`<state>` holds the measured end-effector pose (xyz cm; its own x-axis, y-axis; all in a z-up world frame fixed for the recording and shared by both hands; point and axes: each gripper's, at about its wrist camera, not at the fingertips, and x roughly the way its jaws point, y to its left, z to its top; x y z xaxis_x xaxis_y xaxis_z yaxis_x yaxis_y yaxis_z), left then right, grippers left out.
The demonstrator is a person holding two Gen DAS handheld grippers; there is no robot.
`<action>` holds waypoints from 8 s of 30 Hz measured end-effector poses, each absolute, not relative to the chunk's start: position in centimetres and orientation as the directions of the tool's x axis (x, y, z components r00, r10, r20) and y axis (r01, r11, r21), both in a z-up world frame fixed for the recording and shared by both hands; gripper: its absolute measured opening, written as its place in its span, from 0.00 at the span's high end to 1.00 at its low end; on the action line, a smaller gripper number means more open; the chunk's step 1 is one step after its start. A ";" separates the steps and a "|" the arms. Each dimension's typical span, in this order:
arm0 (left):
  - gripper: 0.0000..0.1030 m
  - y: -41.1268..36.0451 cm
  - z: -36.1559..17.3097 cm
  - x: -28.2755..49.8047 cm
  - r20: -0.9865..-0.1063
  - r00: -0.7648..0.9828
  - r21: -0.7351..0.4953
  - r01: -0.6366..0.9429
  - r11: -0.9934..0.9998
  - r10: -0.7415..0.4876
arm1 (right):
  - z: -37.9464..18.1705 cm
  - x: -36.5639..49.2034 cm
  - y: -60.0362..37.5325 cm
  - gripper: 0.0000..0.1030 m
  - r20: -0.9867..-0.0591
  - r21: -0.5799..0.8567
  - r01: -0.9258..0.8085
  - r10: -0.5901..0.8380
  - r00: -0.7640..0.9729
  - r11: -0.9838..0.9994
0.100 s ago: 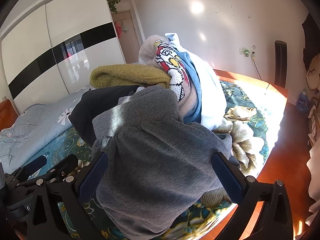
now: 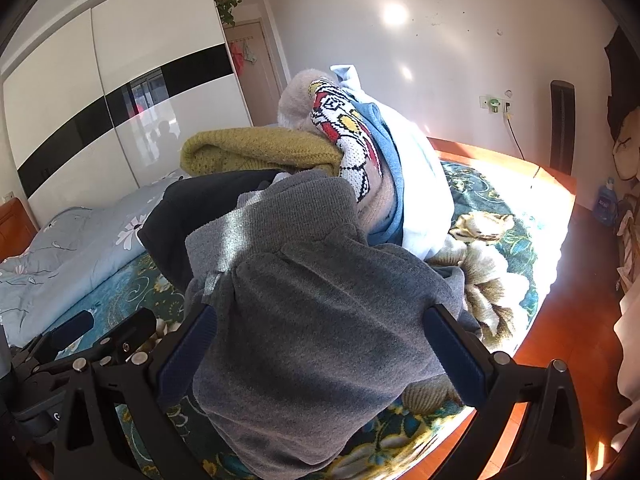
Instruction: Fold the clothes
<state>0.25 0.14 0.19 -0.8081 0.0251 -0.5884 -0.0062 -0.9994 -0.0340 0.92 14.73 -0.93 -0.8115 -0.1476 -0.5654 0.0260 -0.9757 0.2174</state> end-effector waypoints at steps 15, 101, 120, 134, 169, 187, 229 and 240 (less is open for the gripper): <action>0.00 0.3 1.2 1.6 -0.534 -0.846 -0.002 0.020 -1.000 -0.016 | -0.8 1.6 14.7 0.00 -0.552 0.231 0.054 -0.177 -0.815 -0.971; 0.00 -11.2 -1.2 0.4 -0.604 -0.796 -0.200 0.110 -0.974 0.034 | 7.0 -30.5 23.5 0.95 -0.665 0.337 -0.070 -0.184 -0.724 -0.939; 0.00 -10.2 1.3 2.2 -0.592 -0.803 -0.198 0.064 -0.978 0.068 | 17.0 -23.1 32.4 0.97 -0.420 0.521 -0.061 -0.194 -0.887 -0.851; 0.00 -10.9 1.9 2.4 -0.587 -0.808 -0.189 0.081 -0.979 0.047 | 21.5 -22.6 26.8 0.97 -0.322 0.457 0.121 -0.290 -0.901 -0.881; 0.00 -15.5 6.4 9.2 -0.507 -0.858 -0.239 0.047 -0.970 0.083 | 40.6 -5.8 13.8 0.97 -0.041 0.160 0.432 -0.443 -0.895 -0.888; 0.00 -37.7 7.1 26.5 -0.470 -0.842 -0.300 0.433 -0.850 -0.264 | 36.7 1.4 -17.8 0.97 -0.089 0.259 0.896 -0.933 -0.348 -0.360; 0.00 -30.7 -7.2 3.5 -0.778 -0.625 0.074 0.008 -0.997 -0.063 | -2.0 -10.0 8.1 0.92 -0.767 0.231 0.455 -0.449 -0.459 -0.860; 0.00 -28.3 -9.9 -3.4 -0.782 -0.612 0.293 -0.197 -0.935 -0.116 | 1.2 -8.9 1.3 0.46 -0.781 -0.102 0.676 -0.362 -0.509 -0.730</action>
<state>-3.45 -28.27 -9.88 -0.6119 -0.1164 -0.7823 -0.1970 -0.9355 0.2933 -8.94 1.33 1.21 -0.5090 -0.3625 -0.7807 0.6757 -0.7301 -0.1016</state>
